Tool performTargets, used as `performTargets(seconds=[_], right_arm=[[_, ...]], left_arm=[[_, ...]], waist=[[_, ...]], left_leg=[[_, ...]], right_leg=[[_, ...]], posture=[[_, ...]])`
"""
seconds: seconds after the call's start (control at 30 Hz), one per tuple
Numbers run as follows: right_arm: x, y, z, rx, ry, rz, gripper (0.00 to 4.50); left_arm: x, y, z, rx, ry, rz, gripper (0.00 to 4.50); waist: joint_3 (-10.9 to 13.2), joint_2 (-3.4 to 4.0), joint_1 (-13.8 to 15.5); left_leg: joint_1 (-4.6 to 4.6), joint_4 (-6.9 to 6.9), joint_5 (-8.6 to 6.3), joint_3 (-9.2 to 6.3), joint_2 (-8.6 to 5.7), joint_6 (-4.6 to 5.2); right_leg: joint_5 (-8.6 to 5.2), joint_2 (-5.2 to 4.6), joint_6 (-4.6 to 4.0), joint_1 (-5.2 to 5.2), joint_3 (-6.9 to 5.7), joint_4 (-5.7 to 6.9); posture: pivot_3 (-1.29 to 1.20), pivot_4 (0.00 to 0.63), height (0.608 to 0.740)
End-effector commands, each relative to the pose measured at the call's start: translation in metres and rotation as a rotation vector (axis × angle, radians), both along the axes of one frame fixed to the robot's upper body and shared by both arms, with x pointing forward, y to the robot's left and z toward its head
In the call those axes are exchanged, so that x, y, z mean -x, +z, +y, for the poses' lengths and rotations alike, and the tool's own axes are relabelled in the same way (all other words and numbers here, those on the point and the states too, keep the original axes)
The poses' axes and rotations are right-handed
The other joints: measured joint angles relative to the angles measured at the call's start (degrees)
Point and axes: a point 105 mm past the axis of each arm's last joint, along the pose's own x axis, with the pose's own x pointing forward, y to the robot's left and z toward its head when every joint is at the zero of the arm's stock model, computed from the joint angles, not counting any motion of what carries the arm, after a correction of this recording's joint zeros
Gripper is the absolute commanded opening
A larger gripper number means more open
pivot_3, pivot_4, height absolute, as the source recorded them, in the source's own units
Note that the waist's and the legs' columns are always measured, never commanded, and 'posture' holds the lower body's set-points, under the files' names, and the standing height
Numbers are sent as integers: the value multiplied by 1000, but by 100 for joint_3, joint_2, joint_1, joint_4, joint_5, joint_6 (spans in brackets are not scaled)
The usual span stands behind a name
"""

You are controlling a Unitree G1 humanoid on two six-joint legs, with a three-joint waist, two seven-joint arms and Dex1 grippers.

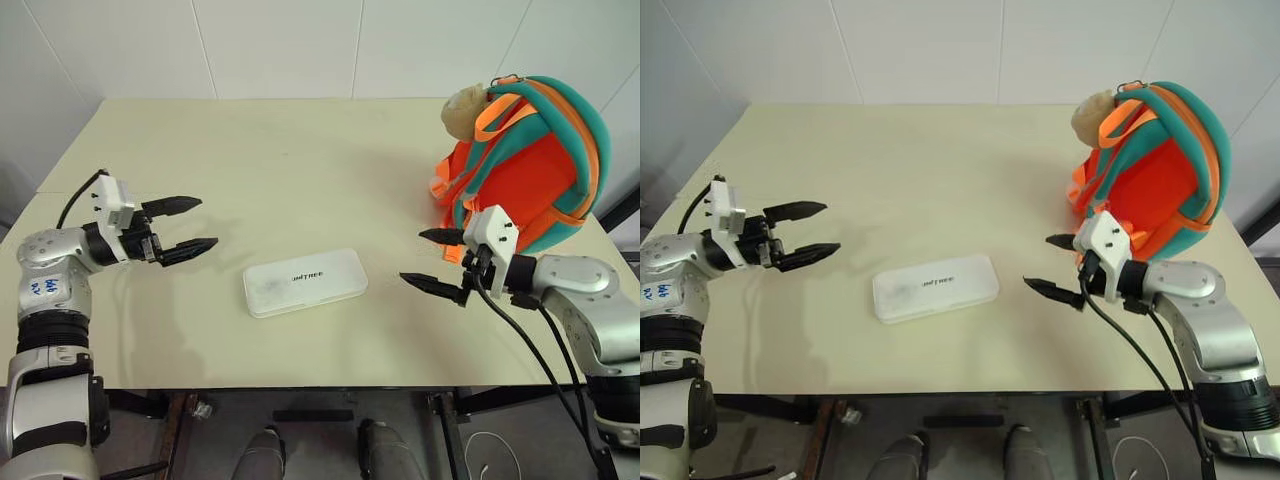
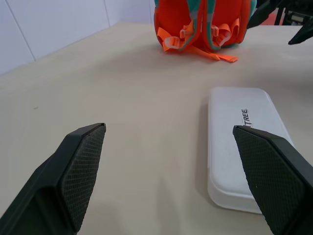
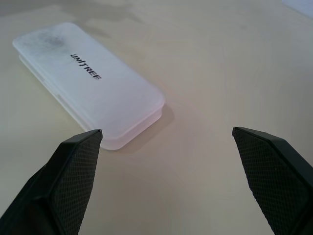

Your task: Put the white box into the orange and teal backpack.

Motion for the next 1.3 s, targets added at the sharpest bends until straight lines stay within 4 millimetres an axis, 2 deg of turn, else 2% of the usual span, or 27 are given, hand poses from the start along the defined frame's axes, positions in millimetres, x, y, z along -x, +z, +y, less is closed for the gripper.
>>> performTargets(seconds=[0.03,0.2,0.37,0.47,0.5,0.6,0.77,0.9,0.97,1.1,1.17,1.3], right_arm=[[3,20,0,-21,-6,-73,4500],[4,22,-2,-21,-22,-81,4500],[-1,16,-2,-23,-69,-33,4500],[-2,20,4,-35,-55,-71,4500],[-3,22,6,-48,-52,-86,4105],[-9,21,12,-63,-54,-86,3331],[-17,14,20,-62,-54,-83,1534],[-24,1,19,-26,-76,-66,91],[-30,-8,19,-3,-99,-69,0],[-37,-20,22,24,-111,-52,0],[-42,-26,24,43,-118,-52,0],[-51,-39,26,98,-142,-22,0]], left_arm=[[-2,14,0,-1,1,-54,4453],[-4,10,-9,26,-15,-49,4453],[-5,9,-9,32,-11,-56,4453],[-1,11,-8,39,-32,-56,4453],[-2,12,-4,43,-8,-56,4295],[-3,10,5,31,51,-33,3642],[1,9,6,20,53,16,1995],[15,-7,2,-40,-11,169,646],[21,-15,4,-57,-5,223,43],[31,-25,7,-68,-2,340,43],[29,-35,8,-90,51,392,43],[34,-51,1,-99,62,468,43]], waist=[[0,0,-4],[0,0,6],[0,0,-2],[0,0,1],[0,0,-1],[0,0,-10],[0,-1,0],[0,0,-3],[0,0,-4],[1,1,-11],[0,1,-18],[1,1,-26]], left_leg=[[0,0,0,0,0,0],[4,2,0,0,-1,0],[2,1,0,-1,0,0],[2,1,0,-1,0,0],[2,2,0,-1,0,0],[4,3,0,-1,0,0],[3,3,0,-1,0,0],[2,2,0,-1,-1,0],[2,1,0,-1,-1,0],[3,1,0,-2,0,0],[4,1,0,-2,0,0],[7,1,0,-1,0,0]], right_leg=[[0,0,0,0,0,1],[0,0,0,2,1,3],[0,0,0,1,1,1],[0,0,0,0,1,3],[0,0,0,1,1,3],[0,0,0,1,1,4],[0,0,0,1,1,4],[0,0,-1,1,2,2],[-1,0,-2,1,1,2],[-2,1,-4,0,1,6],[-3,2,-5,-1,1,8],[-4,2,-8,-1,2,12]], posture=[[0,150,740],[0,150,740],[0,150,740],[0,150,740],[0,150,740],[0,150,740],[0,150,740],[0,150,740],[0,150,740],[0,150,740],[0,150,740],[0,150,740]])
